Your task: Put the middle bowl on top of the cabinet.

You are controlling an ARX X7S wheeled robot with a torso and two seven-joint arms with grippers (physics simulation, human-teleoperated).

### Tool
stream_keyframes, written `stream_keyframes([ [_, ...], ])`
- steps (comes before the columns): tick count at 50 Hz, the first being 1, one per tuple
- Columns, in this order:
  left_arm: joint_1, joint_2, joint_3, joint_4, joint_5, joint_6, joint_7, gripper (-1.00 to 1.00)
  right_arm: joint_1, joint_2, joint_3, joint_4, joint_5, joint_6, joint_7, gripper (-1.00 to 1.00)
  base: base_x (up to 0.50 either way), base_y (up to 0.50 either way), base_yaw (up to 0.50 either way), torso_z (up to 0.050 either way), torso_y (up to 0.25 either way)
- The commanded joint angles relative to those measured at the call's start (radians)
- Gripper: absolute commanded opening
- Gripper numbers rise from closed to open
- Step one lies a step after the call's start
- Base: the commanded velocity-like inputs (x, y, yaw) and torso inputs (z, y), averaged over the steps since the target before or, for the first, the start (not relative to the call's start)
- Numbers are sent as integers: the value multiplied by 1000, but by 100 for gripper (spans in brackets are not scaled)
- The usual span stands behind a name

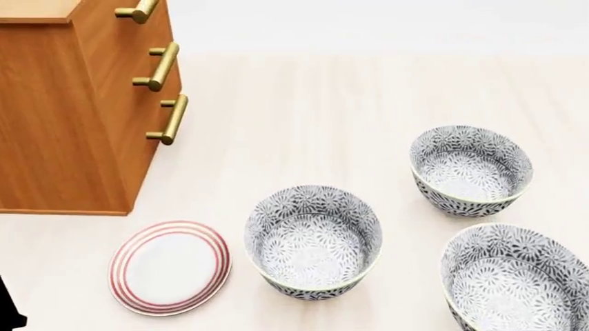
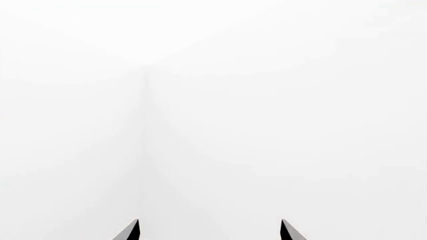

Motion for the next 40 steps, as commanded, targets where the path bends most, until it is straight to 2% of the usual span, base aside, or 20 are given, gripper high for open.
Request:
stream_keyframes([
  [1, 3, -11, -2, 5, -13, 0, -8, 100, -1, 0, 23, -5, 16, -5, -9, 100, 430, 0, 0, 0, 0],
  [14, 0, -16, 8, -9, -15, 9, -15, 100, -1, 0, 22, -18, -1, 16, 7, 100, 491, 0, 0, 0, 0],
  [27, -2, -24, 19, -20, -19, 18, -25, 100, -1, 0, 26, -15, 8, -3, -2, 100, 0, 0, 0, 0, 0],
  [33, 1, -27, 38, -32, -6, 40, -26, 100, -1, 0, 24, -14, -3, -2, 10, 100, 421, 0, 0, 0, 0],
  [40, 21, -34, 42, -21, -27, 56, -23, 100, -1, 0, 25, -9, -2, -12, 12, 100, 21, 0, 0, 0, 2],
])
